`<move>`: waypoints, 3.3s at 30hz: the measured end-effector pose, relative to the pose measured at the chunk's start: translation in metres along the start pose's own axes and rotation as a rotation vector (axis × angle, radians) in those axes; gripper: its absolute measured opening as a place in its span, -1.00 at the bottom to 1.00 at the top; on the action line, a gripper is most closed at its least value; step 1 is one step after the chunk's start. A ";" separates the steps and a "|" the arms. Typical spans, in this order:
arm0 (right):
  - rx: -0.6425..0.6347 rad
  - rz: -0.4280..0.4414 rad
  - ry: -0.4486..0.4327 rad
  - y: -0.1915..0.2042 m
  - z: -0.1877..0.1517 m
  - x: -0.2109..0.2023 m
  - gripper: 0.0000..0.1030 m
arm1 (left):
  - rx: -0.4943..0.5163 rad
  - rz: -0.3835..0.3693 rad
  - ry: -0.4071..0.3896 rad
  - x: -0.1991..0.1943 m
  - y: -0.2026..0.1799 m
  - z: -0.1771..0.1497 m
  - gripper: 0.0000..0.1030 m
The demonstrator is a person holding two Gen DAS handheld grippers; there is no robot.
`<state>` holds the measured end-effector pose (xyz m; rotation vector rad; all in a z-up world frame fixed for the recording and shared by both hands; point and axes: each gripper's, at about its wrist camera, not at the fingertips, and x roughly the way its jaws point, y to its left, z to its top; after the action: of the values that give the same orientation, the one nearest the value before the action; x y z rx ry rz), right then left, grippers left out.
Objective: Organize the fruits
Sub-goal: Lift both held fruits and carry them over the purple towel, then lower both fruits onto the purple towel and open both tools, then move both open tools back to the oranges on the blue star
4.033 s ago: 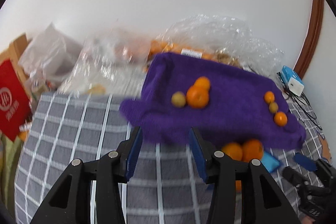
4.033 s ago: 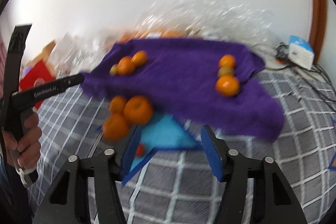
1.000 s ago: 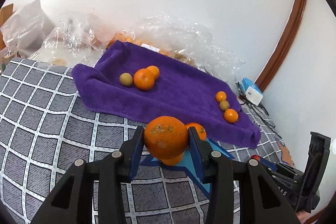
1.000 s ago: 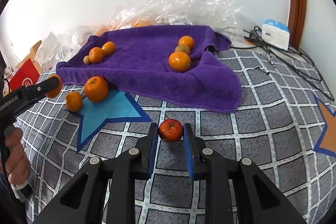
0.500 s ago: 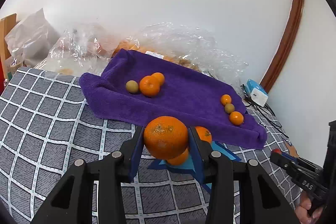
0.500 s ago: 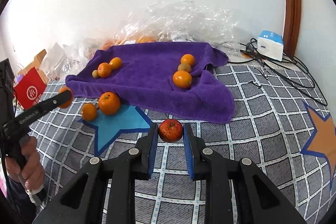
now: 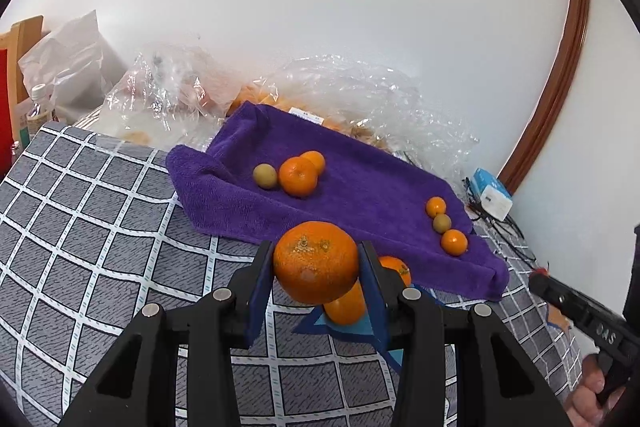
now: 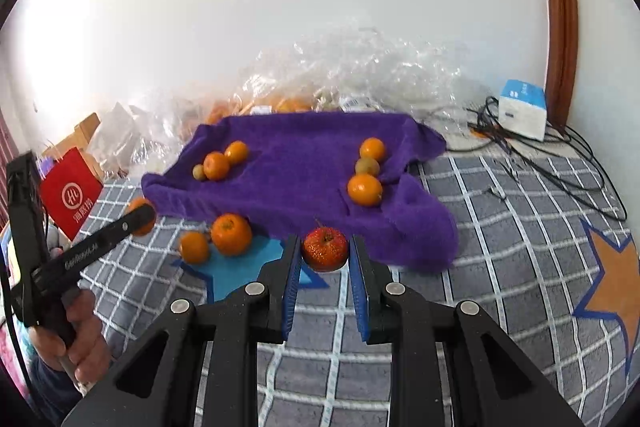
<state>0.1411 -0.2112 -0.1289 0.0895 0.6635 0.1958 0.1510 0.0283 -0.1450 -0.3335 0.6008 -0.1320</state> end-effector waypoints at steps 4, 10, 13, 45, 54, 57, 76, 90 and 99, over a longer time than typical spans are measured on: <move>0.008 -0.001 -0.018 -0.001 0.017 0.007 -0.53 | 0.024 0.023 0.009 0.001 -0.001 0.004 -0.23; -0.001 -0.018 -0.041 -0.004 0.047 0.017 -0.53 | 0.028 0.043 0.003 -0.007 0.006 0.029 -0.23; -0.014 -0.028 -0.052 -0.004 0.062 0.024 -0.53 | 0.053 0.074 -0.010 -0.006 0.008 0.046 -0.23; -0.114 -0.049 0.192 0.008 0.063 0.179 -0.53 | 0.046 0.060 0.260 0.109 0.011 0.069 -0.23; -0.142 -0.069 0.181 0.012 0.060 0.179 -0.54 | 0.090 0.076 0.248 0.112 0.008 0.066 -0.23; -0.160 -0.080 0.173 0.013 0.058 0.178 -0.53 | 0.099 0.081 0.240 0.112 0.008 0.065 -0.23; -0.069 -0.127 0.136 0.005 0.069 0.134 0.02 | 0.089 0.017 0.201 0.098 0.006 0.068 -0.02; -0.035 -0.258 0.027 -0.002 0.055 0.035 0.02 | 0.138 -0.036 0.076 0.034 -0.016 0.088 -0.02; -0.007 -0.182 0.123 0.008 0.019 0.036 0.02 | 0.156 0.060 0.135 0.007 0.023 0.051 -0.02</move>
<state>0.1796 -0.1967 -0.1349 0.0101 0.7890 0.0288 0.1869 0.0622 -0.1171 -0.1563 0.7287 -0.1439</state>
